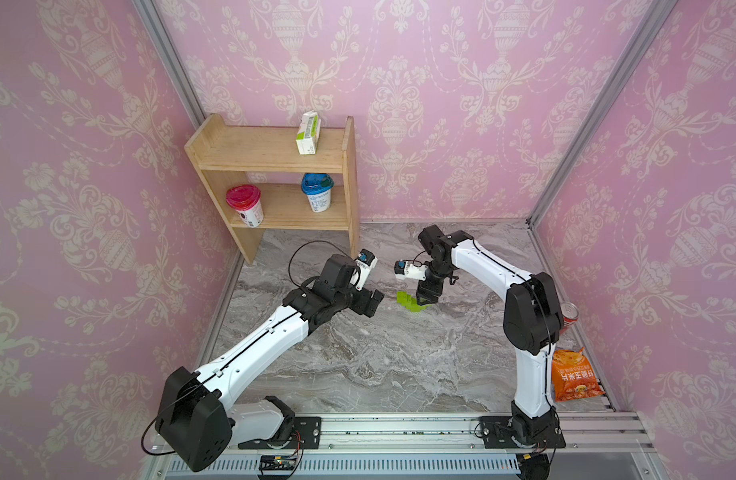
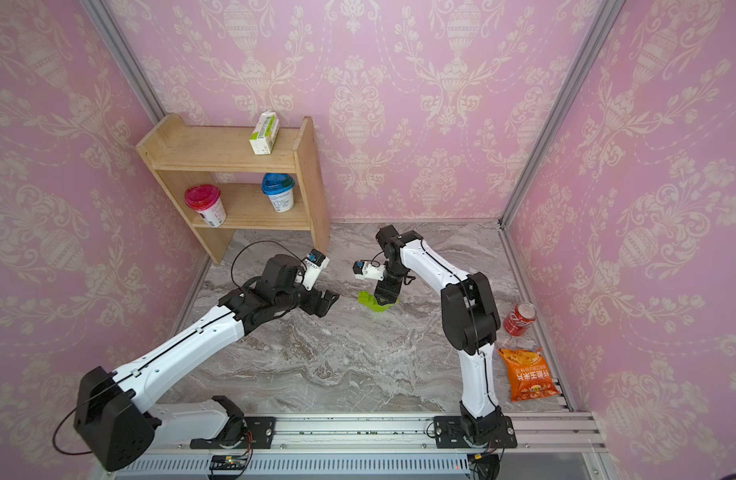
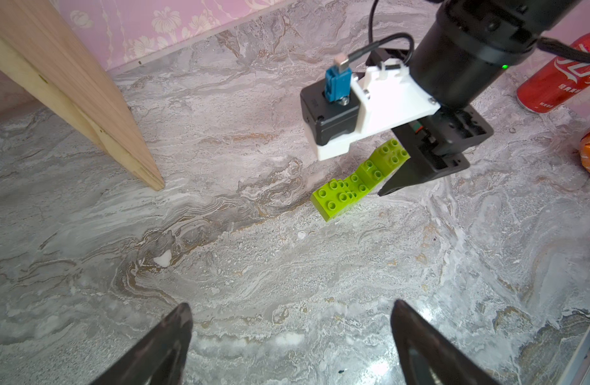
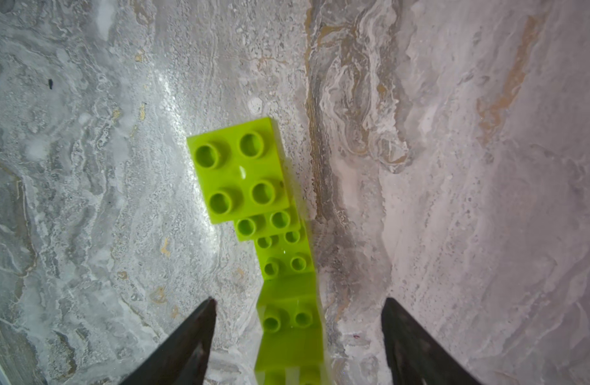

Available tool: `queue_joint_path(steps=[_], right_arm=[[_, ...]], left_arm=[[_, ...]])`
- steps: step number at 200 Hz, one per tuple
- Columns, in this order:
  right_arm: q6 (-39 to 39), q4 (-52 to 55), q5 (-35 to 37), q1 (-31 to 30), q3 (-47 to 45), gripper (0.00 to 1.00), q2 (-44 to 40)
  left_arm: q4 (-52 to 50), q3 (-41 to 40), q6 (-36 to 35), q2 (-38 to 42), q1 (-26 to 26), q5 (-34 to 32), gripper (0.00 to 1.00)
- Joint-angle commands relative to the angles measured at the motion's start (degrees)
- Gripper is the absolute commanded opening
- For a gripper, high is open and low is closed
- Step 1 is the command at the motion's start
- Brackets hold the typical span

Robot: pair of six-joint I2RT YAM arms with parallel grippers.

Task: Assemble the letter v with lego
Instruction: Adjust the lego brick at the center of the board.

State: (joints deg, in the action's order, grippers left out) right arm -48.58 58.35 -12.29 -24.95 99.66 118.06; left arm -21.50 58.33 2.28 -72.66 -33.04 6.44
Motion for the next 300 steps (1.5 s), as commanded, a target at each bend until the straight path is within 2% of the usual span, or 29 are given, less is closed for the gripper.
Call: queue_joint_path(steps=[1,25,93,164,196,248,300], right_arm=[[-2.26,2.65,-0.44,-1.11,2.45,0.78,1.40],[-2.05,3.02,-0.30,-1.58,2.94,0.77,3.44],[-1.17,1.43,-0.99,-1.53,2.91,0.67,6.49],[-0.62,2.53,-1.73,-1.52,3.86,0.49,7.75],[-0.57,3.22,-1.93,-1.56,4.23,0.45,7.91],[-0.10,2.94,-2.21,-1.51,3.79,0.49,8.46],[0.24,3.15,-2.00,-1.52,4.15,0.47,8.95]], left_arm=[[1.01,-0.40,0.36,1.38,0.61,-0.78,0.93],[1.53,-0.85,0.09,1.39,0.80,-0.94,0.93],[2.77,-1.54,0.79,2.34,1.14,-1.76,0.90],[2.86,-2.43,1.16,2.98,1.64,-1.96,0.89],[2.86,-2.51,1.06,3.12,1.75,-2.13,0.89],[2.78,-2.69,0.70,3.49,1.96,-2.13,0.89],[2.78,-2.81,0.62,3.58,2.19,-2.08,0.89]])
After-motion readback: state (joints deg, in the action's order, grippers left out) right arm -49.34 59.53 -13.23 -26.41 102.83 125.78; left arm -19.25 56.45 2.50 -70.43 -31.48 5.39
